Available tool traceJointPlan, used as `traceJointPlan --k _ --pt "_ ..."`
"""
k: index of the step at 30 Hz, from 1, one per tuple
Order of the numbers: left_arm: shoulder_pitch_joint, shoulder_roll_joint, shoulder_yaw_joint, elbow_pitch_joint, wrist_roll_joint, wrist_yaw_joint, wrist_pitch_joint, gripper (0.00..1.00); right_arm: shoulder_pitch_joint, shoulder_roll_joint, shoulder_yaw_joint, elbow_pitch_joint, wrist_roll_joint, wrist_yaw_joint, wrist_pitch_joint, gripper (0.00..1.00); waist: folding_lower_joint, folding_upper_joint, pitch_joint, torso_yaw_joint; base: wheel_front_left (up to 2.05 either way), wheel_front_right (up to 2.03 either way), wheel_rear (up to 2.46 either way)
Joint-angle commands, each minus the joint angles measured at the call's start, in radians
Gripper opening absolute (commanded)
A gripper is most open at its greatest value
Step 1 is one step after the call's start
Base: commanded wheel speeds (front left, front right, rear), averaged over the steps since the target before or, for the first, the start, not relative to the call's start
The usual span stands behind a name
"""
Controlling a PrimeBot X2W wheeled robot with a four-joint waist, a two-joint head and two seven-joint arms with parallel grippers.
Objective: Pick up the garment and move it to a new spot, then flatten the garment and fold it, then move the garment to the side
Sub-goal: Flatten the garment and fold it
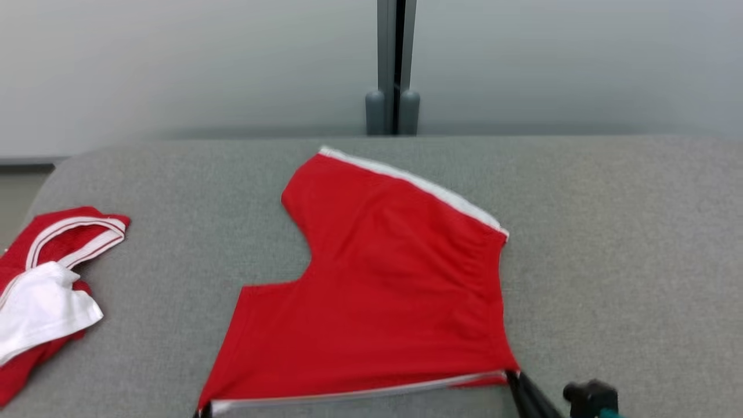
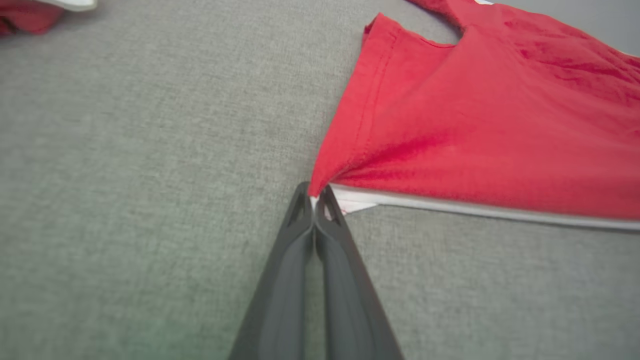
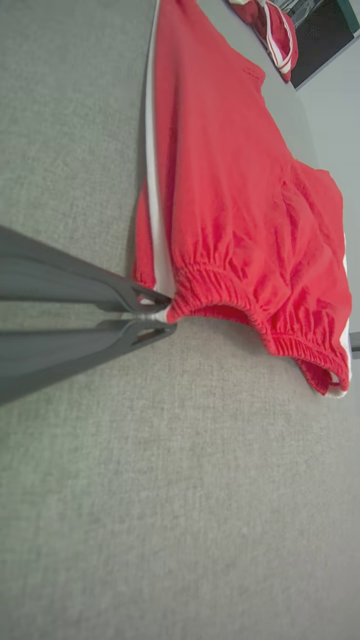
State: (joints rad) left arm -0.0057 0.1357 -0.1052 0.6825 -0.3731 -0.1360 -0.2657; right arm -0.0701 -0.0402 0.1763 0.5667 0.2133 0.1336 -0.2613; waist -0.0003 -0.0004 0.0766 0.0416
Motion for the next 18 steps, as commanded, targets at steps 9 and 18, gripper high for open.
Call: traceJointPlan --k 9,18 --pt "0.130 -0.022 0.083 -0.043 0.069 0.009 0.001 0.00 0.139 -0.017 0.039 -0.040 0.021 -0.005 -0.006 0.00 0.0003 0.0004 -0.115 -0.067 0.00 0.00 0.00" --pt "0.067 -0.025 0.051 -0.147 0.091 0.007 0.000 0.00 0.108 -0.014 0.056 -0.100 0.061 -0.004 -0.006 0.00 0.0003 0.0004 -0.091 -0.091 0.00 0.00 0.00"
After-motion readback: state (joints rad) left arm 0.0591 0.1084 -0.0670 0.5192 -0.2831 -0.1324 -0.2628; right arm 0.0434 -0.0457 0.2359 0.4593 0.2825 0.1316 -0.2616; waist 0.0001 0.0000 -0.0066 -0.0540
